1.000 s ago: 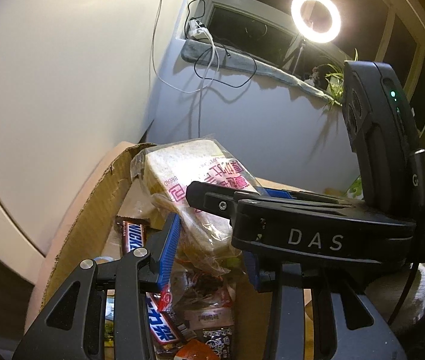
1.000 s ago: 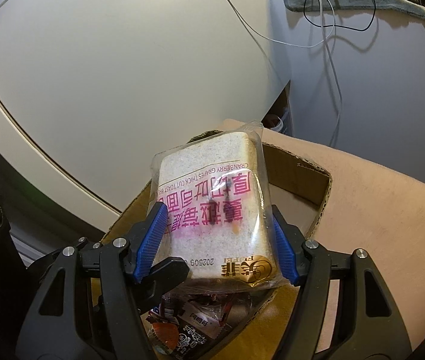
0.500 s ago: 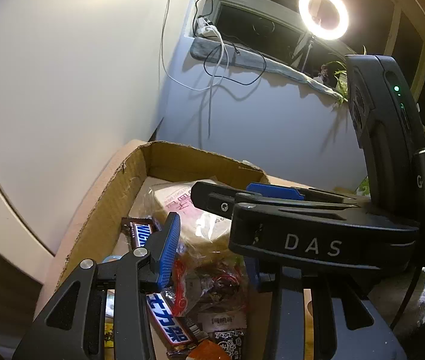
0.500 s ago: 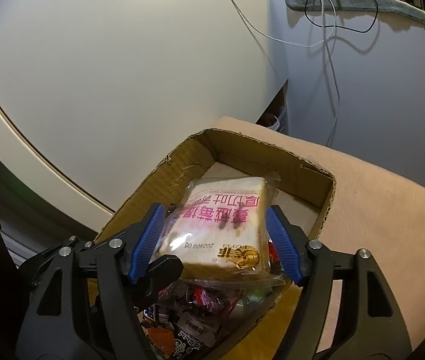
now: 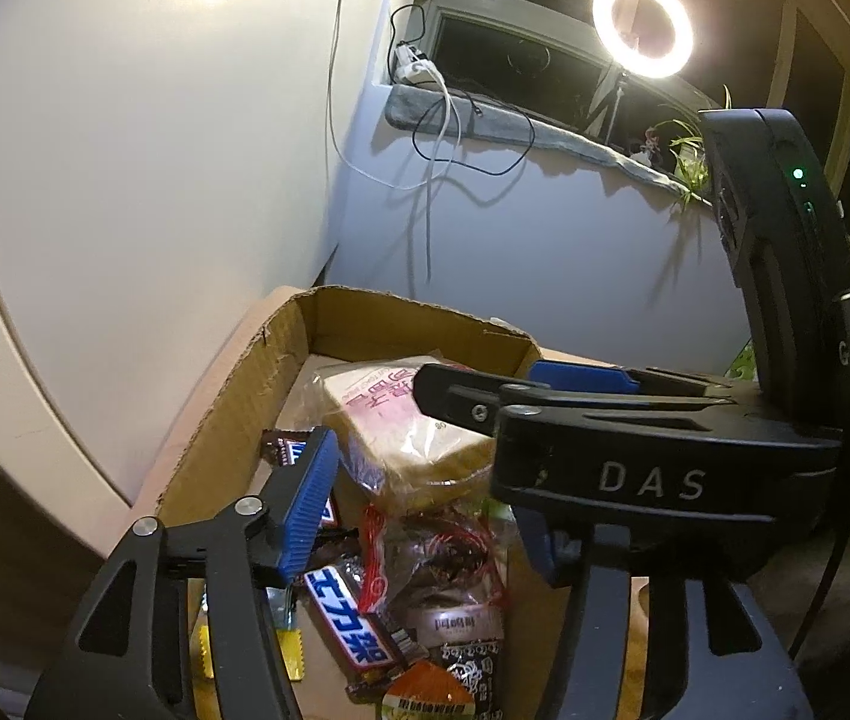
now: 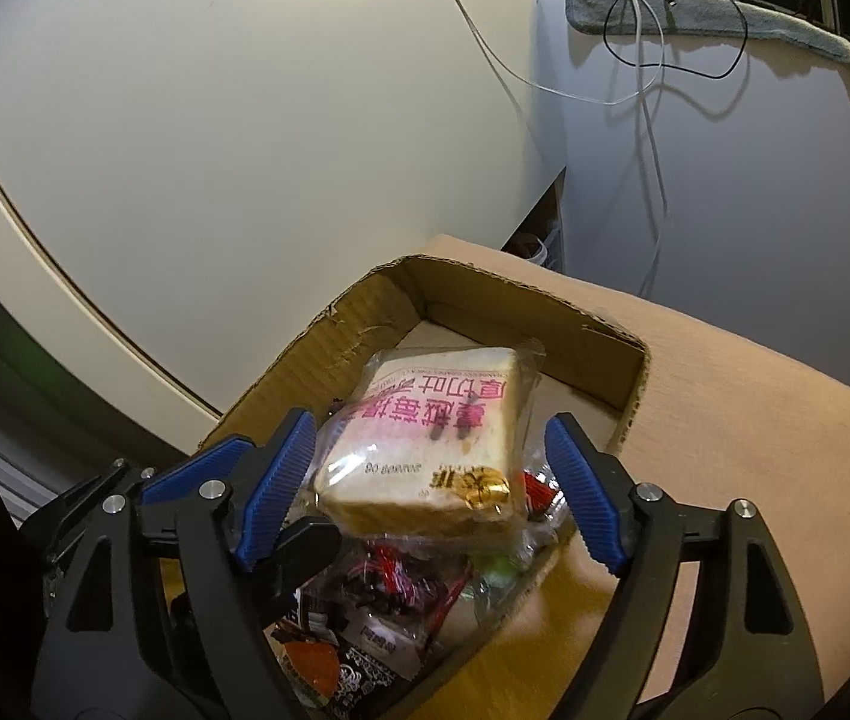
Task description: Organize snacks
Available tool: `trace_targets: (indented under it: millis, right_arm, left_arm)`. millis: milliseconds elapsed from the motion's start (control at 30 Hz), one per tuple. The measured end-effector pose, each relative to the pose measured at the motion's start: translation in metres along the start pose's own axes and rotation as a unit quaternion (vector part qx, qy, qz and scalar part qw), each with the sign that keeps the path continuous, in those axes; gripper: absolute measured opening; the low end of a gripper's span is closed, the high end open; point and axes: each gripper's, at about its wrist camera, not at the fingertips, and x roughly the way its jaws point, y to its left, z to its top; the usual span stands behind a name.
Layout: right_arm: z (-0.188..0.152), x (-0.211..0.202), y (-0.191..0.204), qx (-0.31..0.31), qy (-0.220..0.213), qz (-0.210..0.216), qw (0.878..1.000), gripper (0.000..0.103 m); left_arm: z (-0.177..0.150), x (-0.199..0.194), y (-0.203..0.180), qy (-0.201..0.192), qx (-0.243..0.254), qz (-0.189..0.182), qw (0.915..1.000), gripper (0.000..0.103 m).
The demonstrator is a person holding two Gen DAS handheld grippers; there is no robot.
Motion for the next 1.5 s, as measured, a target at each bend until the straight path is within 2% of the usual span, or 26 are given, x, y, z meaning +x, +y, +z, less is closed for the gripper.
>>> trace_targets:
  millis: [133,500,600,833,1167,1400,1500]
  right_arm:
    - [-0.006,-0.013,0.001,-0.009,-0.009,-0.012,1.0,0.086]
    - [-0.037,-0.057,0.009,-0.038,-0.037,-0.032,0.998,0.087]
    - [-0.05,-0.074,0.006,-0.035,-0.051,-0.032,0.998,0.091]
    - [-0.07,-0.109,-0.008,-0.017,-0.082,-0.029,0.996,0.092]
    - [-0.1,-0.137,-0.02,-0.031,-0.122,-0.11,0.986,0.093]
    - [-0.112,-0.142,-0.02,-0.047,-0.133,-0.143,0.98,0.093]
    - [-0.119,-0.143,-0.025,-0.044,-0.138,-0.153,0.978,0.093]
  left_arm:
    - [-0.005,-0.008,-0.001,-0.009,0.003,0.008,0.9999,0.065]
    - [-0.02,-0.033,-0.002,-0.024,0.008,0.017,0.9995,0.068]
    - [-0.026,-0.04,-0.005,-0.03,0.012,0.016,0.9993,0.069]
    - [-0.044,-0.052,-0.016,-0.036,0.032,0.02,0.9986,0.07]
    - [-0.057,-0.068,-0.034,-0.061,0.053,0.032,0.9962,0.07]
    - [-0.063,-0.066,-0.039,-0.062,0.053,0.047,0.9956,0.072]
    - [-0.064,-0.062,-0.04,-0.06,0.052,0.05,0.9956,0.077]
